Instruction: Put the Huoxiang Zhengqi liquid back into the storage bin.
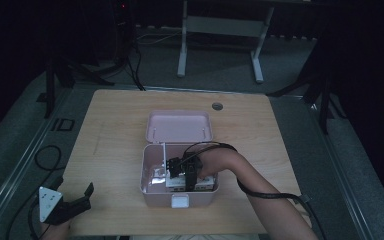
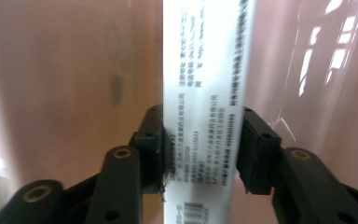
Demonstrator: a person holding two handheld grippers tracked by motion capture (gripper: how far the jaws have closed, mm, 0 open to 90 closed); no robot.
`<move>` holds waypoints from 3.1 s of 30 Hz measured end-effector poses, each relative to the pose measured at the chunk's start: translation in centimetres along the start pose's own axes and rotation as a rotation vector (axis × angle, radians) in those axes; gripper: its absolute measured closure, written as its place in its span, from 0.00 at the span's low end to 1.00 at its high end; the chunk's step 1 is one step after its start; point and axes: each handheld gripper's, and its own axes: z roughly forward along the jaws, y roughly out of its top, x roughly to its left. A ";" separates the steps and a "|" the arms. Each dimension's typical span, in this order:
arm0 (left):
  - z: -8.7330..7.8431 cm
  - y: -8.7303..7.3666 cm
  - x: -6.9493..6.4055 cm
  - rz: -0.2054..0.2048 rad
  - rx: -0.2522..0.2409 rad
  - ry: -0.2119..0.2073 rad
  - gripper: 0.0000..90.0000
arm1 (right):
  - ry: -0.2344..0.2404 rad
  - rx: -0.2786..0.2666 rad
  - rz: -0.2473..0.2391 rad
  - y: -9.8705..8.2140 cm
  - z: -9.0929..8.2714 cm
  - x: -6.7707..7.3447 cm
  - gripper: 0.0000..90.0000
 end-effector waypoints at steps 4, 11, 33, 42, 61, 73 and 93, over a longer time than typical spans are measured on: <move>0.0 0.0 0.0 0.002 0.003 0.000 0.00 | -0.005 -0.028 0.002 -0.2 -1.3 0.4 0.56; 0.0 0.0 0.0 0.002 0.004 0.001 0.00 | -0.023 -0.051 0.007 -1.1 -3.4 0.6 0.44; 0.0 0.0 0.0 -0.002 0.004 0.002 0.00 | -0.173 -0.345 0.121 -9.5 -10.0 -0.4 0.16; 0.0 0.0 0.0 -0.003 0.004 0.002 0.00 | -0.219 -0.365 0.197 -14.2 -8.4 -1.5 0.16; 0.1 0.0 0.0 -0.007 0.003 0.001 0.00 | -0.315 -0.543 0.430 -22.6 0.4 -4.4 0.15; 0.1 0.0 0.0 -0.009 0.003 0.005 0.00 | -0.441 -0.710 0.681 -28.5 5.3 -4.4 0.15; 0.0 0.0 0.1 -0.009 0.000 0.004 0.00 | -0.694 -0.821 1.096 -33.2 9.4 -2.6 0.12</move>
